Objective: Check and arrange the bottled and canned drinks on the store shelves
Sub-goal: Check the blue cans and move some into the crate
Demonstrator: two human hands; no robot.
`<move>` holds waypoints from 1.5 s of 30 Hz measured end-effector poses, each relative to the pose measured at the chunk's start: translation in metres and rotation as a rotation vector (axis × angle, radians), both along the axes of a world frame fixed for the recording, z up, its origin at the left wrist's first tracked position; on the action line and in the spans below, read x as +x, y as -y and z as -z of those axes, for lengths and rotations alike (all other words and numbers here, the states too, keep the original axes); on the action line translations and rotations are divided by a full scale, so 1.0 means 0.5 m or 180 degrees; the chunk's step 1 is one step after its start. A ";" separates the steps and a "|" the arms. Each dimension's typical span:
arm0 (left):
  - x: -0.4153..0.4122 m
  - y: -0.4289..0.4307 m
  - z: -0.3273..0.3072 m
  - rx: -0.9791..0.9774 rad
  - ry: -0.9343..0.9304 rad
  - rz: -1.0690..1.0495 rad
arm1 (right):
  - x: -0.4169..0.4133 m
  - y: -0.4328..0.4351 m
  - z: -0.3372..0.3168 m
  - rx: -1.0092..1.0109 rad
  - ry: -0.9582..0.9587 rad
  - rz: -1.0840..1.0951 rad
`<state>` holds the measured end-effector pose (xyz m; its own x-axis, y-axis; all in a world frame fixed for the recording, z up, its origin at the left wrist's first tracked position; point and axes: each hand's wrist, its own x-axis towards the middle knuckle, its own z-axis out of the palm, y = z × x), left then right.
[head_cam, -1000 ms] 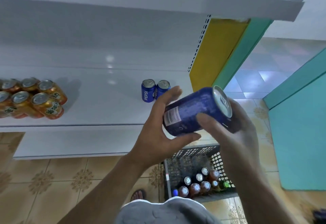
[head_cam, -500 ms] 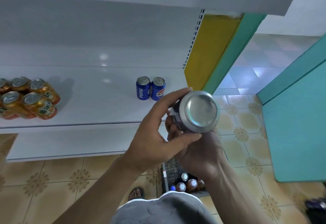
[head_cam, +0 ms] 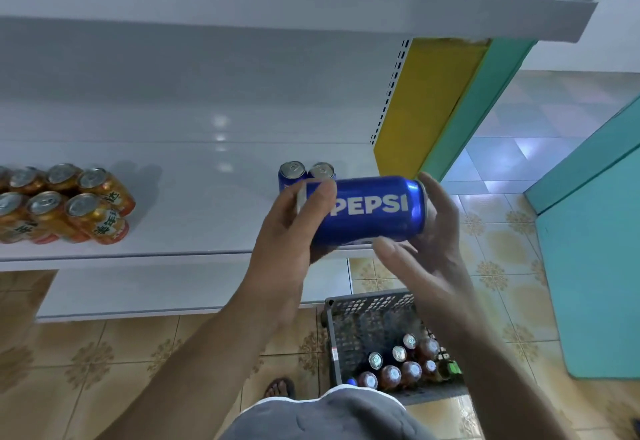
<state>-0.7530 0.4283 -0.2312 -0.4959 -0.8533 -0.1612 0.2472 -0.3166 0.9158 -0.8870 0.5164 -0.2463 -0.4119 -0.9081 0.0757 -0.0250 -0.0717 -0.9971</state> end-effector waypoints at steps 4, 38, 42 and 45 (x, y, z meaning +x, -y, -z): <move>0.002 0.004 0.002 0.0213 0.0167 0.0168 | -0.013 0.002 -0.012 -0.0068 -0.0171 0.0203; -0.036 0.011 0.047 -0.0305 -0.0038 0.0371 | -0.038 0.013 -0.010 0.0491 0.0184 0.0441; -0.037 0.014 0.038 -0.0292 -0.0077 0.0298 | -0.037 0.007 -0.011 0.0595 0.0164 0.0208; -0.036 0.013 0.035 0.0223 0.0034 0.0324 | -0.038 -0.002 -0.010 0.0359 -0.0275 0.0110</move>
<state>-0.7711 0.4219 -0.2486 -0.5773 -0.7851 -0.2242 0.2010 -0.4028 0.8929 -0.9058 0.5172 -0.2415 -0.4395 -0.8982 0.0106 -0.1118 0.0429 -0.9928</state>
